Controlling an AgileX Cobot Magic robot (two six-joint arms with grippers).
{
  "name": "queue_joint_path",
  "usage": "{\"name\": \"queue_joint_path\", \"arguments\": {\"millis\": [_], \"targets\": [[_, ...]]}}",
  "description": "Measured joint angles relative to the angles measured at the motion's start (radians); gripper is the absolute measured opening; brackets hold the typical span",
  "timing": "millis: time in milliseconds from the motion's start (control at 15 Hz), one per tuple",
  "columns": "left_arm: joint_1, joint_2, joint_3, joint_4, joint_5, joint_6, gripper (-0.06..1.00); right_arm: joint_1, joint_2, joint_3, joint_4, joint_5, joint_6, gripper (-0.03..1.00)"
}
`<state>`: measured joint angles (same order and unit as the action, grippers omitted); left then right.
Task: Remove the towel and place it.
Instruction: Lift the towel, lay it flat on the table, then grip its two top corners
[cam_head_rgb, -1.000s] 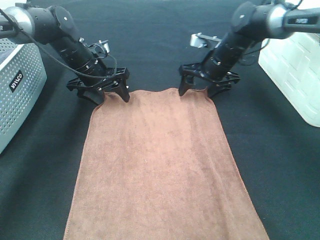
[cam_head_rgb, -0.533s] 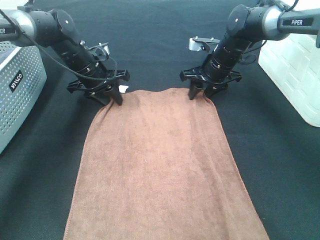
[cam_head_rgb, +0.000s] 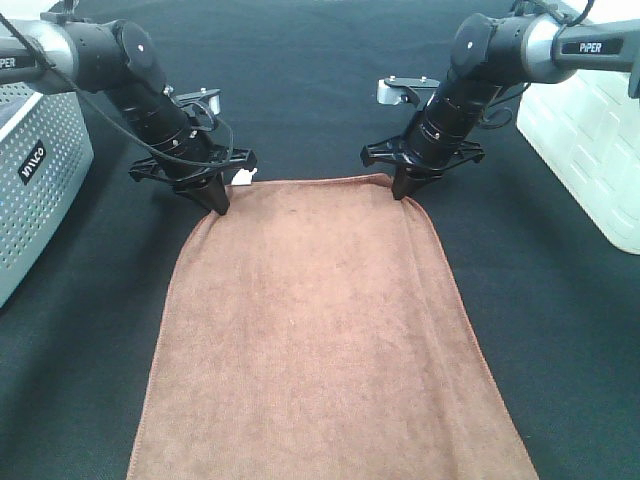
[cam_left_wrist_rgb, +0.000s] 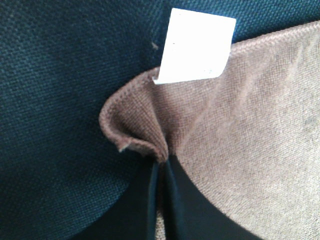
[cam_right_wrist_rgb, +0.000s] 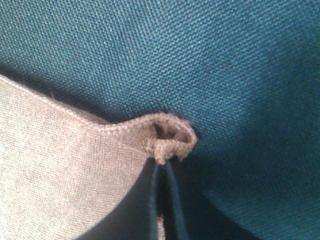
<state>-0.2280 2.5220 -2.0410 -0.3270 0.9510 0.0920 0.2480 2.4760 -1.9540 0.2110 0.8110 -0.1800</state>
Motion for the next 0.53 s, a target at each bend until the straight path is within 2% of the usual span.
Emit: {"name": "queue_joint_path", "arguments": {"millis": [200,533], "targets": [[-0.001,0.015,-0.060,0.035,0.013,0.000,0.01,0.001,0.014,-0.040,-0.002,-0.008,0.007,0.00],[-0.001,0.025,-0.211,0.070,-0.006,0.000,0.01,0.002,0.022,-0.213,-0.038,-0.054,0.007,0.00]]}}
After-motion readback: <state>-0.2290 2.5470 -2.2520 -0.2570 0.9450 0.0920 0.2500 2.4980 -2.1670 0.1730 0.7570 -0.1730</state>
